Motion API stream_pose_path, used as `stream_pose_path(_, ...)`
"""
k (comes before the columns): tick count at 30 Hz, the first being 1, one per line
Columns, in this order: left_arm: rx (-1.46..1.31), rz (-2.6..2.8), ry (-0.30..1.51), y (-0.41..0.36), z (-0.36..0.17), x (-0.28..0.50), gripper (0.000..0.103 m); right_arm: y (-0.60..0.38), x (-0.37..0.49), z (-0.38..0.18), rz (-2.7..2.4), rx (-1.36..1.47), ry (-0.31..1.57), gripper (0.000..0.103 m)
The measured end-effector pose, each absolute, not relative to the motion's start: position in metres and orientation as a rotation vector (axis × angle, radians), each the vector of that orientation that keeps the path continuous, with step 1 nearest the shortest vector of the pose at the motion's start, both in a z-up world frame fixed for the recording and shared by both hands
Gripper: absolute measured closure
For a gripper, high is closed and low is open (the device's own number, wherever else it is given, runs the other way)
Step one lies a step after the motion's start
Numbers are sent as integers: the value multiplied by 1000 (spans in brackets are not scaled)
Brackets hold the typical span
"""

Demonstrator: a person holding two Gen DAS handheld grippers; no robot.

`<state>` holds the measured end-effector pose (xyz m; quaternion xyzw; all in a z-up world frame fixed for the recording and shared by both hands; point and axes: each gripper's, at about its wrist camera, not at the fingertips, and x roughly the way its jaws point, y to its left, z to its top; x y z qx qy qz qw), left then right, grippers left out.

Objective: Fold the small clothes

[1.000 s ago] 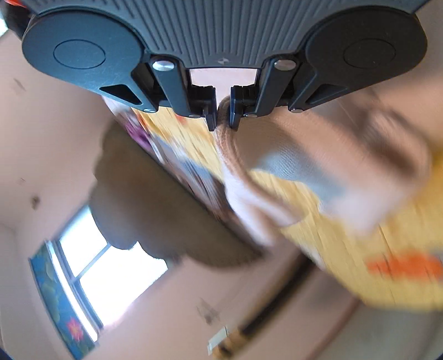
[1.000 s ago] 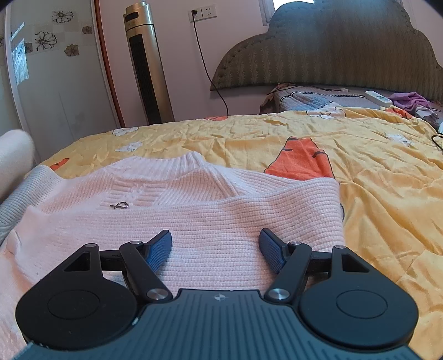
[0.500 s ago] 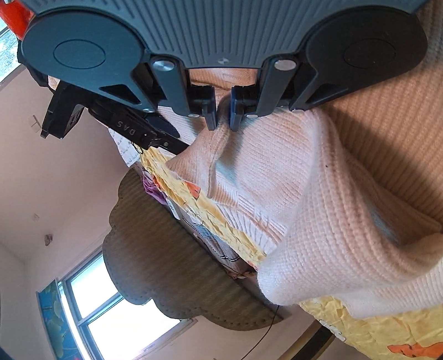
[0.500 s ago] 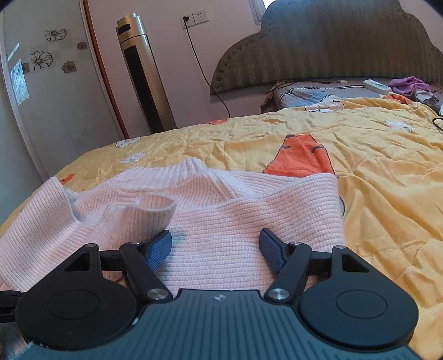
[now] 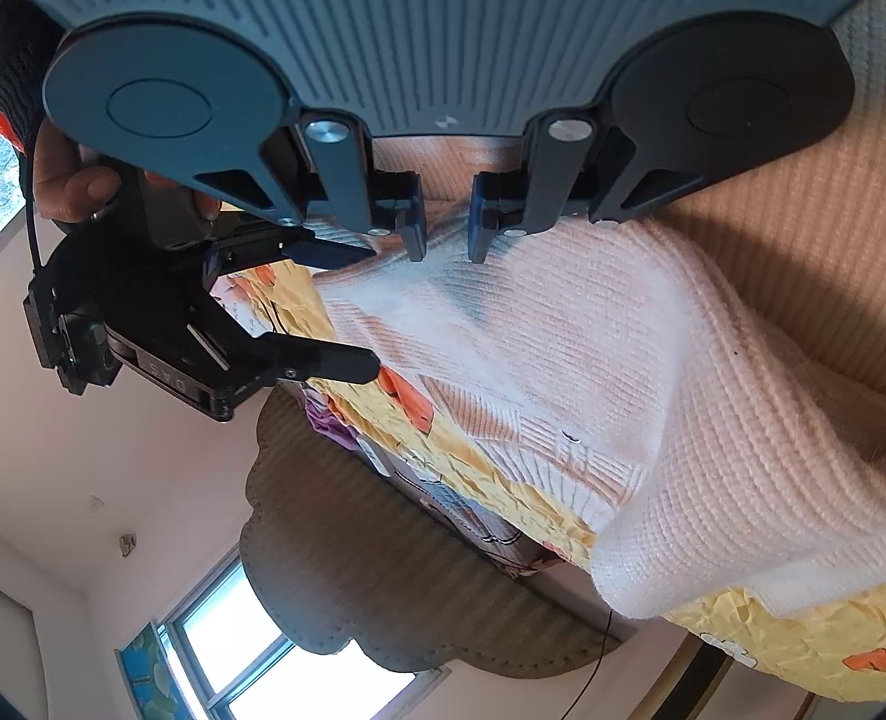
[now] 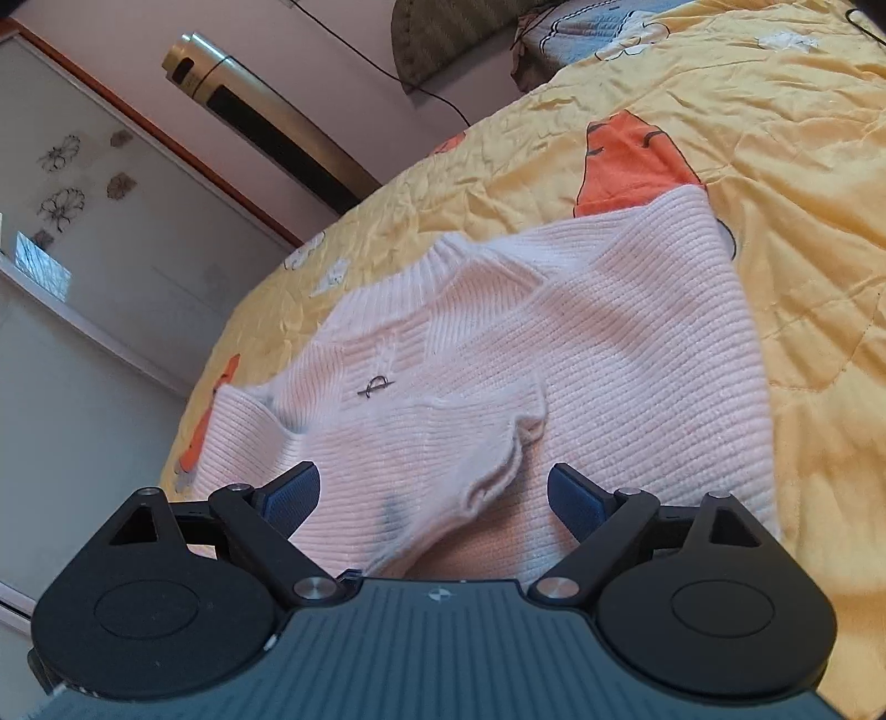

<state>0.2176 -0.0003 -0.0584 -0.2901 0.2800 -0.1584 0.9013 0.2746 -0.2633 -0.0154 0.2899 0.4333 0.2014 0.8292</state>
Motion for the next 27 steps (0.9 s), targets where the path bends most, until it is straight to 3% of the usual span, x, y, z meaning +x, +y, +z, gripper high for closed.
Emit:
stream_pose_path(2,-621,-363,573,1,-58,218,87,-259,278,-16,424,639,930,19)
stream_pose_path(3,-631,-383,569,2,-57,218,86,-258,279,-17,431,653,940,33)
stream_pose_path(4,-630,-390,557,2,-56,216,84,-255,281,-20,438,661,958,58)
stream_pose_path(6,-603,-385,530,0,-53,213,66,-248,285,-31,412,624,1015,81)
stream_pose_path(8,-588,-360,509,-1,-51,209,46,-245,284,-36,416,593,993,86)
stream_pose_path(9,-588,-330,488,0,-48,206,42,-244,282,-35,419,591,986,92)
stream_pose_path(11,-585,-272,431,6,-43,196,40,-244,278,-30,416,580,950,94)
stream_pose_path(15,-579,-145,286,22,-27,168,18,-264,267,7,417,620,735,94)
stream_pose_path(17,-591,-96,258,30,-25,160,17,-289,263,19,395,653,660,94)
stream_pose_path(22,-655,84,249,52,-33,160,17,-333,276,-25,249,635,806,94)
stream_pose_path(27,-817,152,321,81,-50,169,17,-325,263,-24,318,646,746,93)
